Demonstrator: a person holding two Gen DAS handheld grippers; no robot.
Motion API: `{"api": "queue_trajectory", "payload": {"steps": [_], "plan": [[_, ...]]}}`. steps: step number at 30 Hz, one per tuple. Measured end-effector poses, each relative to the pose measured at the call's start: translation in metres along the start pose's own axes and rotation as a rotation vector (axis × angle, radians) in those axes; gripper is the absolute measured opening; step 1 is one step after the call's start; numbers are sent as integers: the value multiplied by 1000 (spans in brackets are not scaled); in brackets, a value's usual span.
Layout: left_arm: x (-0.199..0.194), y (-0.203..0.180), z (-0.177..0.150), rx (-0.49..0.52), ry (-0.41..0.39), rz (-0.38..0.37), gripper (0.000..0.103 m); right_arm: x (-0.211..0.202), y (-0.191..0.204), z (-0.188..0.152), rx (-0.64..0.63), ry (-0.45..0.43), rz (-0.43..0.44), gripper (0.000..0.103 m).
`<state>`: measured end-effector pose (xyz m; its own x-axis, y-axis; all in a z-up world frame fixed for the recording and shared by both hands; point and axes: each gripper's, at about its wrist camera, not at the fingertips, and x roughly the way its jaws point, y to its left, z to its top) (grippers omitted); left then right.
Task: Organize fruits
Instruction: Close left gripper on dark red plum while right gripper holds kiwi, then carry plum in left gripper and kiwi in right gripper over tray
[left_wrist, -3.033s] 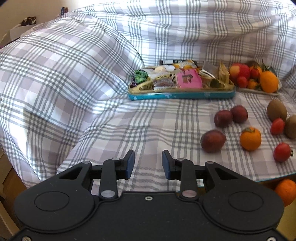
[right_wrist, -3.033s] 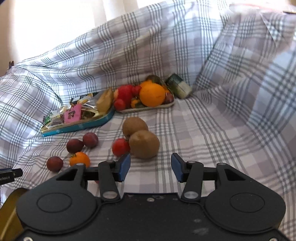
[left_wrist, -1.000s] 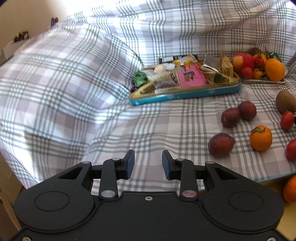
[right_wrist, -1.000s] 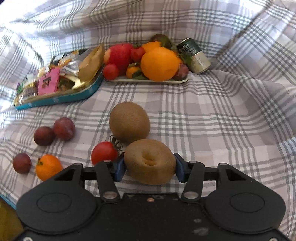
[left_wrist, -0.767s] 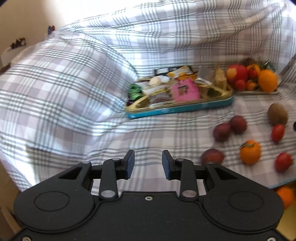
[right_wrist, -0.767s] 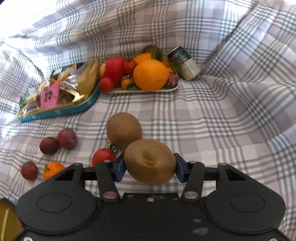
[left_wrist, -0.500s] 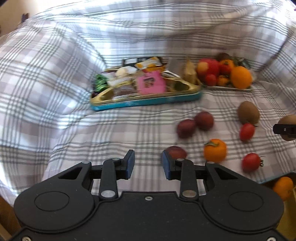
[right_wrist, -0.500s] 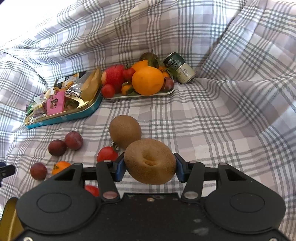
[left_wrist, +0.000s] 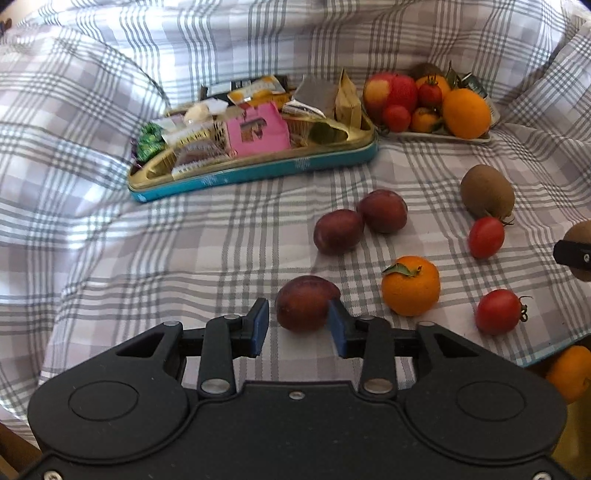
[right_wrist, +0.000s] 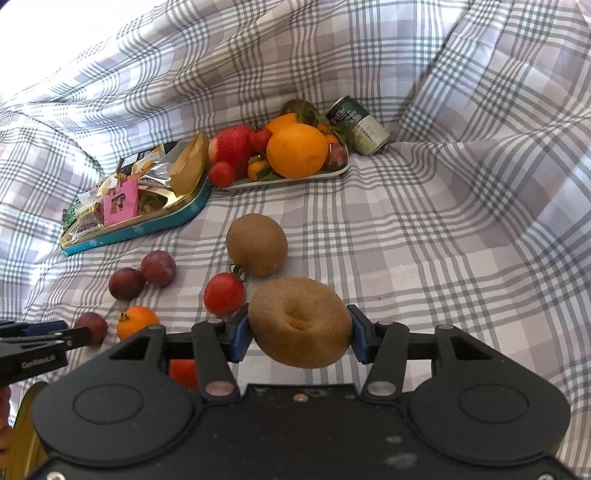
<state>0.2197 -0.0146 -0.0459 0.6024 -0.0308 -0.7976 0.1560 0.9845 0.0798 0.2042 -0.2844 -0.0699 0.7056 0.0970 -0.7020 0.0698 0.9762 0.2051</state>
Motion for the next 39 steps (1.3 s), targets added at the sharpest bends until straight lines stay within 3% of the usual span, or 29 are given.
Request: {"api": "queue_trajectory", "payload": {"steps": [12,24,28,39], "plan": [[31,-3,10,-18,50,7,51,15,-3,-2,30,27,-12,54],[33,-3,12,-24,37,1,48,22,-5,-6,52,55,-3,54],[23,-3,12,-29,22,-9,48,16,-1,-6,48,45,-2,54],[-48,-3,11,-28,-77,-3,48,-38,12,-9,29,-34,27,54]]}}
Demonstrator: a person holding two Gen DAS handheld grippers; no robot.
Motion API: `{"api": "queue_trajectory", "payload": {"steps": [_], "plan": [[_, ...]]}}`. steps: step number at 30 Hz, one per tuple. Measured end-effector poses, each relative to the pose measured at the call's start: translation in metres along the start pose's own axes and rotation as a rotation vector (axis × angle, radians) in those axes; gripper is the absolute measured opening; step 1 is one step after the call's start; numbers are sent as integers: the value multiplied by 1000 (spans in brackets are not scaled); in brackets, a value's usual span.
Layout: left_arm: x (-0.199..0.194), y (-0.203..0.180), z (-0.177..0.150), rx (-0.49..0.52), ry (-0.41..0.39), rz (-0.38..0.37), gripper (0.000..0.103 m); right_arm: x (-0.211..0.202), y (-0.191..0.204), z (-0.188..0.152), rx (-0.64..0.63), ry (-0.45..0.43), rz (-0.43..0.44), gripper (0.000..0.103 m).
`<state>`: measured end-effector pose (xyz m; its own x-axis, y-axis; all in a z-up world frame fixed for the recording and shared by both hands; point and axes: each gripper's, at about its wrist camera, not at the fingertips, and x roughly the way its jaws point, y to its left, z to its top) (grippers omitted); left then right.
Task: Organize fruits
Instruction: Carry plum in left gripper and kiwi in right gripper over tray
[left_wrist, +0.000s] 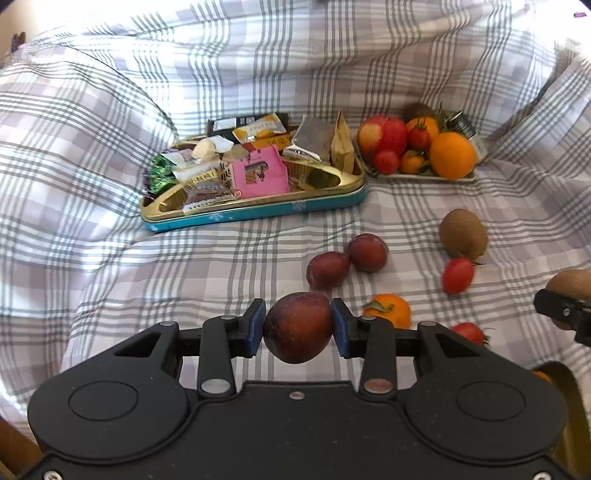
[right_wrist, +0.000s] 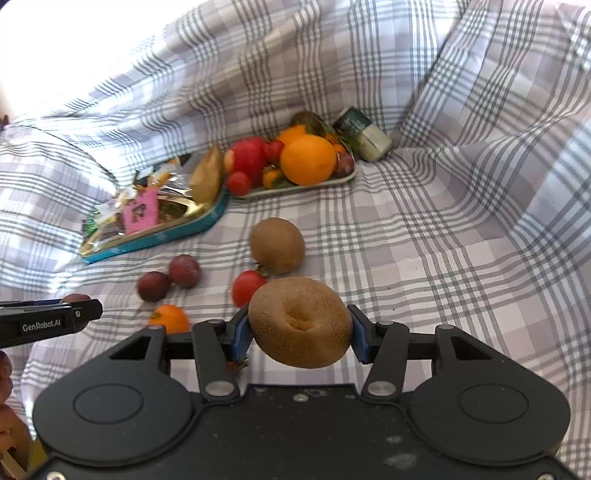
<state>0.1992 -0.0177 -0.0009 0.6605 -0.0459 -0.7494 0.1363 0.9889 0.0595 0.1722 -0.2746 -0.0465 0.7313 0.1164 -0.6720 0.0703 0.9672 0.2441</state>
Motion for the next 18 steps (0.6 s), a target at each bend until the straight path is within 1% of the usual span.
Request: {"api": "queue_trajectory", "payload": {"steps": [5,10,18], "plan": [[-34,1,-15,-6,-13,4,48,-35,10,-14,-19,-16,22,54],[-62,-1,-38,-22,-15,13,48,-71,22,-36,-36,-20,48,55],[-92,-6,-79,-67,17,28,48,-117,36,-79,-55,-10,81,55]]}}
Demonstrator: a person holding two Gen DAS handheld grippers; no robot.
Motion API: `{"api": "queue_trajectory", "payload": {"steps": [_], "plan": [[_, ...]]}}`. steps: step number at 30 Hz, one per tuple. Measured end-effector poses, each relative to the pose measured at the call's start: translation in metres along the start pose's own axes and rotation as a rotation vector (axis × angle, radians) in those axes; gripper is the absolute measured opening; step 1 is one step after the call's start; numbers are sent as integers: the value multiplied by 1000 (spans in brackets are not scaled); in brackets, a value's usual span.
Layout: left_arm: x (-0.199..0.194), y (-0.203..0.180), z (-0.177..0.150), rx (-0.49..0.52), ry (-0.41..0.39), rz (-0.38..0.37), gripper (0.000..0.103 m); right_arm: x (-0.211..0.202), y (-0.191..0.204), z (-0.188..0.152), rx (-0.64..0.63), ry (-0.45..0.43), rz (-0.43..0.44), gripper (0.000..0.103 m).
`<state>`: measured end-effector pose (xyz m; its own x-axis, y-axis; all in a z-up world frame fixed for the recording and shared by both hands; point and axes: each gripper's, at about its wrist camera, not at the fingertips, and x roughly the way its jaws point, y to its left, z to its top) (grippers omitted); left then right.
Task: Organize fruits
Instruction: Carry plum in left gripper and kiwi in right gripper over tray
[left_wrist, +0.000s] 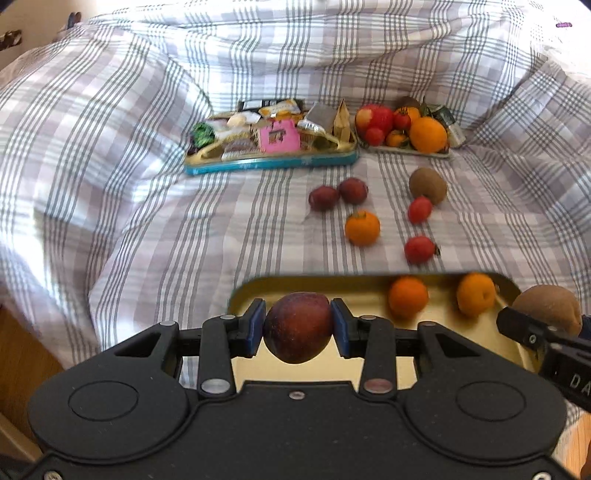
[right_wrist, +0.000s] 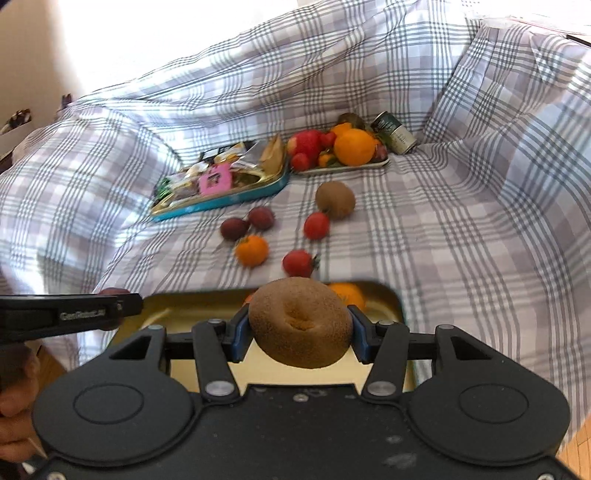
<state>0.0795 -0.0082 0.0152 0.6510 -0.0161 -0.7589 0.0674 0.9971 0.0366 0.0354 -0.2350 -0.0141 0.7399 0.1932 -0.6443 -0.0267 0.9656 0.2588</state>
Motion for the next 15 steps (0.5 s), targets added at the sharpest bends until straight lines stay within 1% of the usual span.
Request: {"api": "queue_trajectory", "payload": {"steps": [4,8,12,15], "plan": [[-12,-3,-18,-6,11,26,48,-20,6,-21,2,1,6,55],[-29,-6,-34,-14,-5,35,48,-42,8,-36,2,-30,-9,55],[-39,-7,-45,-42,0,45,48,-60,10,-43,-11,-58,-22,55],[-38,-9,-50,-33,1,49,48,-60,14,-44,-53,-60,-39,55]]}}
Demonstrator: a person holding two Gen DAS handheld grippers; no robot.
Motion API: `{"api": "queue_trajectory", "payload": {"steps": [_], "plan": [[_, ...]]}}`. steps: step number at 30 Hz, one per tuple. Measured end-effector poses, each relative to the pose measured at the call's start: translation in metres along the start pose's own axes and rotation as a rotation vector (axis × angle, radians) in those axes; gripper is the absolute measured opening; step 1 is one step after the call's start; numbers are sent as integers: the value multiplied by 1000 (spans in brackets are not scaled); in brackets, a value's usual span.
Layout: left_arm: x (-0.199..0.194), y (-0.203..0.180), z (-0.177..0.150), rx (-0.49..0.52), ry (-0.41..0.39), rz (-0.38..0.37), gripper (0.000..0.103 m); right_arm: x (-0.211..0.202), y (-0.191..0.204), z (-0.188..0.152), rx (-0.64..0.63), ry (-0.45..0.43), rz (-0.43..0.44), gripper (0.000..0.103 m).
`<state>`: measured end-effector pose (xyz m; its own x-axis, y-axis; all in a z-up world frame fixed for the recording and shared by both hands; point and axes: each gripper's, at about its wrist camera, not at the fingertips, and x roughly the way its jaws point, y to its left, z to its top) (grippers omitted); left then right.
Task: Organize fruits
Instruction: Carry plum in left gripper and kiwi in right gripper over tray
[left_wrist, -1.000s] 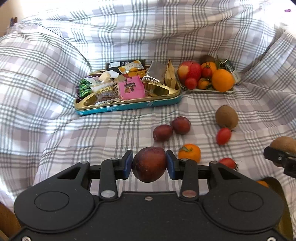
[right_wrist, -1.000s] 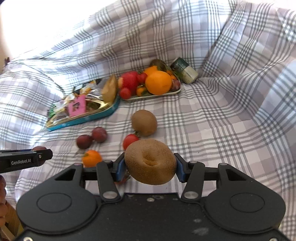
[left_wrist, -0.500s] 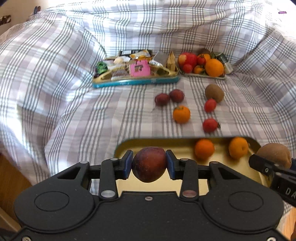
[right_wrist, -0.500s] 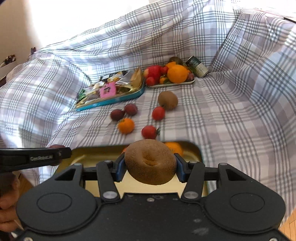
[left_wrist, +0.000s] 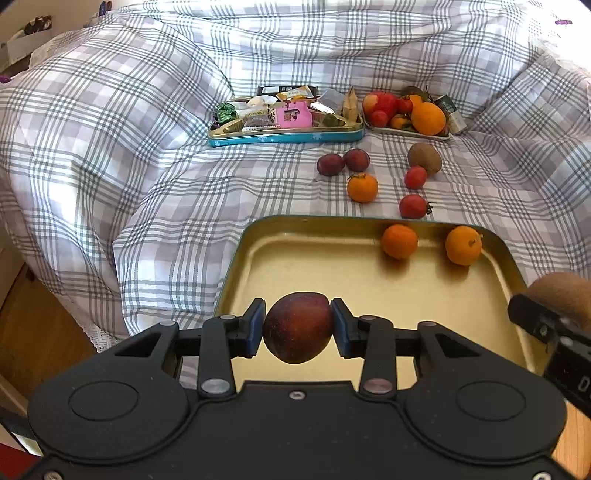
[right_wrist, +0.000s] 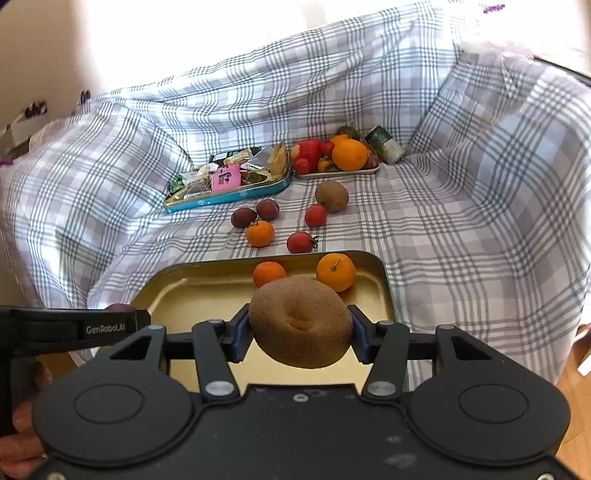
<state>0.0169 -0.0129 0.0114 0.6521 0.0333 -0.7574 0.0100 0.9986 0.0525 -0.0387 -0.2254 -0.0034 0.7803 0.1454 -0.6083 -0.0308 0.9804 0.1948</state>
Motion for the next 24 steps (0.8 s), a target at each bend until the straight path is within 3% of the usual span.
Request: {"api": "queue_trajectory", "payload": {"steps": [3,24], "plan": [[5,-3,-4,7,4,34,48,3,0,-1,0,-3,-24,55],[22,-4,-21,9,65,43,48,20,3,-15,-53,72,-55,55]]}}
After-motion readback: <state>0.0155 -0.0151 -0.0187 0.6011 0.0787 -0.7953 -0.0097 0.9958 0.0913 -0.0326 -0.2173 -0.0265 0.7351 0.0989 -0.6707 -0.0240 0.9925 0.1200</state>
